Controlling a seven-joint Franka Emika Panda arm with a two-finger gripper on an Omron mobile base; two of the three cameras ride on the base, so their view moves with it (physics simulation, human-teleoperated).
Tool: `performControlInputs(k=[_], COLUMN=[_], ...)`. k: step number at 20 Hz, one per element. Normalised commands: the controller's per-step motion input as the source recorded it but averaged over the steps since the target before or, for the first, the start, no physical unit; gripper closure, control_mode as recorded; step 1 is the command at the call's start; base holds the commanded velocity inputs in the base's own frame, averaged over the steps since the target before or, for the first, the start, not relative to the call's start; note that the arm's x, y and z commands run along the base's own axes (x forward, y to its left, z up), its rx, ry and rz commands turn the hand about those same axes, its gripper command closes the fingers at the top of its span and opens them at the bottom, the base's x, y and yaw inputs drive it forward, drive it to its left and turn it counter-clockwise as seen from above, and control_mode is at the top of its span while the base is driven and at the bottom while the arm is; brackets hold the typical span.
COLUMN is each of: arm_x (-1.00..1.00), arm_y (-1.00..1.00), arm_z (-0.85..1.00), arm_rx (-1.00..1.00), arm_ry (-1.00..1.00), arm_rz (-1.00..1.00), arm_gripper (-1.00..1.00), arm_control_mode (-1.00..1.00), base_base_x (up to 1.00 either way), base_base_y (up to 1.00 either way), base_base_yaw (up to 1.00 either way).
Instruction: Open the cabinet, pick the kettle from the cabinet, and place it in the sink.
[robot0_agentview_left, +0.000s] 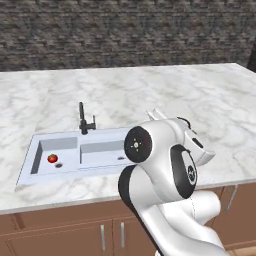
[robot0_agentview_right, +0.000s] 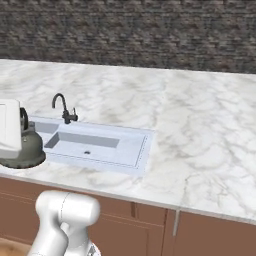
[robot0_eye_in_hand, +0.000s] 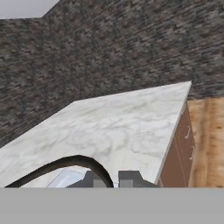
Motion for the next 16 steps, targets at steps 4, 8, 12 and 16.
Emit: performControlInputs(k=[4, 8, 12, 16], arm_x=[0.00, 0.00, 0.00, 0.00], arm_y=[0.00, 0.00, 0.00, 0.00], arm_z=[0.00, 0.00, 0.00, 0.00], arm_rx=[0.00, 0.00, 0.00, 0.00], arm_ry=[0.00, 0.00, 0.00, 0.00], arm_rz=[0.00, 0.00, 0.00, 0.00], arm_gripper=[1.00, 1.00, 1.00, 1.00], arm_control_mode=[1.00, 1.00, 1.00, 1.00], base_base_x=[0.28, 0.38, 0.46, 0.43], base_base_y=[0.37, 0.19, 0.00, 0.01], base_base_yaw=[0.00, 0.00, 0.01, 0.00])
